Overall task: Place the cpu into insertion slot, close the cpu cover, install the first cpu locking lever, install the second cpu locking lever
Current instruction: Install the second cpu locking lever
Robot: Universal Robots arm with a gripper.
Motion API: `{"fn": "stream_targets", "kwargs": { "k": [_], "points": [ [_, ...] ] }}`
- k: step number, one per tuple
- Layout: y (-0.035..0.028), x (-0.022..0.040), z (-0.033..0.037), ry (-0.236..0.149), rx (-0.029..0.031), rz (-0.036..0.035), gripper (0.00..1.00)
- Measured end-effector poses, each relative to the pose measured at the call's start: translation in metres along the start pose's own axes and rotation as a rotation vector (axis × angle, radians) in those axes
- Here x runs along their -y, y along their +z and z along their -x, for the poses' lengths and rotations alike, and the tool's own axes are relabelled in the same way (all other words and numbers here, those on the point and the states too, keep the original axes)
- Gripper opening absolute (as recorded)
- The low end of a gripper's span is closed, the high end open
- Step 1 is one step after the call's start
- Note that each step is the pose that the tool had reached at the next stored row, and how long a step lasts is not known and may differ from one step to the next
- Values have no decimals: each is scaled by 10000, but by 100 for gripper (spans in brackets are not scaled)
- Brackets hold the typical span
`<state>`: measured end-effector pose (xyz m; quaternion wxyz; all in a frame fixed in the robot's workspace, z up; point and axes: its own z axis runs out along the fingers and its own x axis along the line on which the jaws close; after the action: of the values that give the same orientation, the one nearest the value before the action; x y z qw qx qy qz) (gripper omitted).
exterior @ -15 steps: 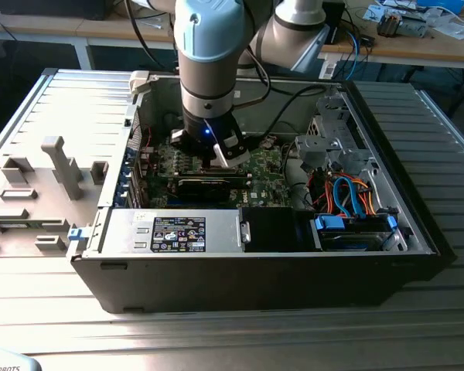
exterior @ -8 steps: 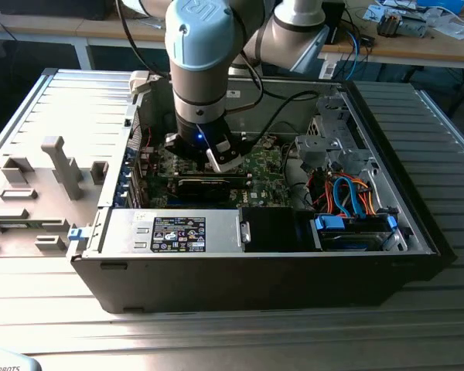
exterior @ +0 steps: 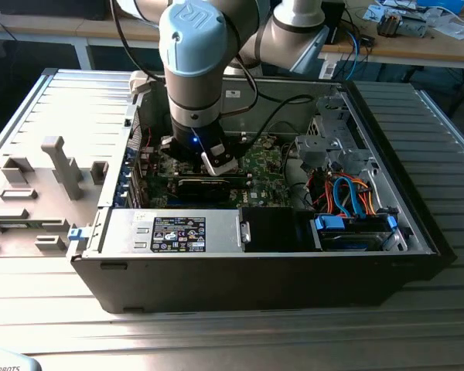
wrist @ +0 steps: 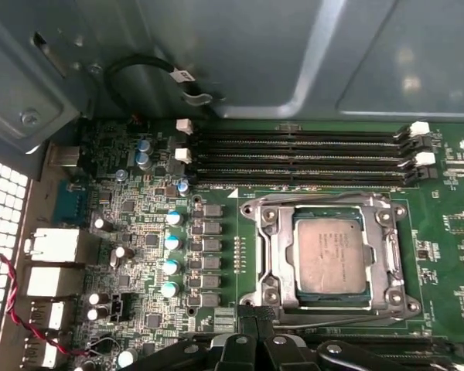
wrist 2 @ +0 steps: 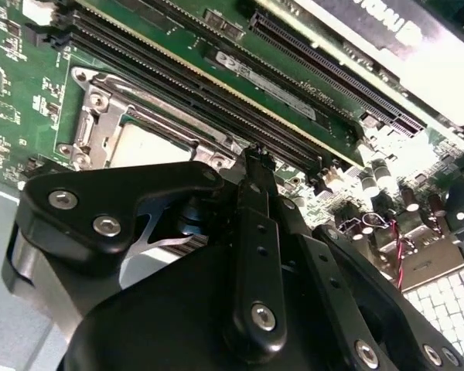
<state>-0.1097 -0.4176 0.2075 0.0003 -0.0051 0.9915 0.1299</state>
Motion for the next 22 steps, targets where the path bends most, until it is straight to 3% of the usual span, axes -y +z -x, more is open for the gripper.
{"fn": "stream_targets", "kwargs": {
  "k": [2, 3, 4, 6, 8, 10, 11, 12, 16, 17, 21, 22],
  "points": [
    [30, -23, 0, -75, -19, 14, 11],
    [112, -56, 0, -272, -72, 36, 11],
    [113, -55, -1, -325, -82, -113, 11],
    [90, -61, 0, -334, -83, -154, 11],
    [4, -84, -1, -333, -84, -162, 11],
    [-20, -94, 31, -332, -85, -182, 11],
    [-21, -98, 52, -331, -88, -215, 11],
    [-16, -119, 103, -328, -101, -295, 11],
    [15, -236, 210, -321, -124, -506, 11],
    [30, -298, 241, -323, -125, -547, 11],
    [68, -466, 324, -320, -133, -618, 11],
    [70, -480, 331, -321, -133, -638, 11]
  ]
}}
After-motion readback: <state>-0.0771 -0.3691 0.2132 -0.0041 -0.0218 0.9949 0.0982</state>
